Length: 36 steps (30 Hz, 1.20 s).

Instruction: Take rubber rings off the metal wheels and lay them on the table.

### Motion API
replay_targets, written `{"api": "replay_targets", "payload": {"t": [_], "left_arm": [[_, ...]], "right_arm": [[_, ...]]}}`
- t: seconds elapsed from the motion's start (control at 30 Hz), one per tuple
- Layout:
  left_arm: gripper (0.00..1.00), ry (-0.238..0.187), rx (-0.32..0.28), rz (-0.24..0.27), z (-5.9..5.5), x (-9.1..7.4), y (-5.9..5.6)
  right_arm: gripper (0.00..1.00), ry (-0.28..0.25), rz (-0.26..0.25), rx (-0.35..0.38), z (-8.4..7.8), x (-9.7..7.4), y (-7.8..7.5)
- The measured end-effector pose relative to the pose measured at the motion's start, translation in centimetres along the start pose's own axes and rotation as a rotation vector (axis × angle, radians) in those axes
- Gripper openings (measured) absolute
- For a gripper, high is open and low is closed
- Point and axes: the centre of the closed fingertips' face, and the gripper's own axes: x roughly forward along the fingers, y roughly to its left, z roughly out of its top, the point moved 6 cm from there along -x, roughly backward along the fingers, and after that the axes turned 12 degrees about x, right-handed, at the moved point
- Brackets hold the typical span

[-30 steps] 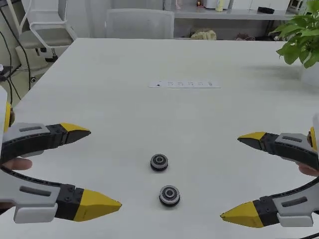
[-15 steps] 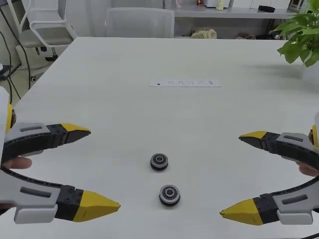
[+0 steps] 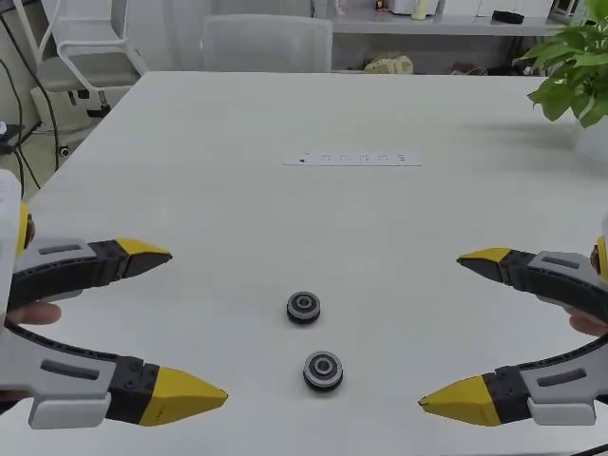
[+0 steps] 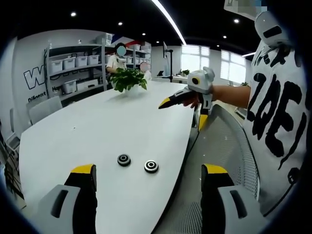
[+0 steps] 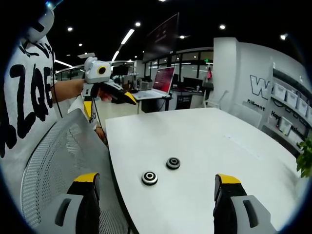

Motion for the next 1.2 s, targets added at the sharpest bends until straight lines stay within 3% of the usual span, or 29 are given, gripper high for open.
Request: {"api": "replay_targets", "payload": {"t": [0.3,0.73,1.2], "left_arm": [[0.87,-0.002,-0.014,0.011,-0.4,-0.1,0.5],[0.85,0.023,-0.002,-0.009,-1.0,1.0,1.0],[0.82,0.016,-0.016,-0.031,-1.1,2.4,2.2]], "right_arm": [[0.96,-0.005,-0.005,0.003,0.0,0.2,-0.2],[0.93,0.016,0.025,-0.015,0.1,1.7,-0.8],[0.9,0.046,0.066,-0.038,-0.1,3.5,-1.7]]}}
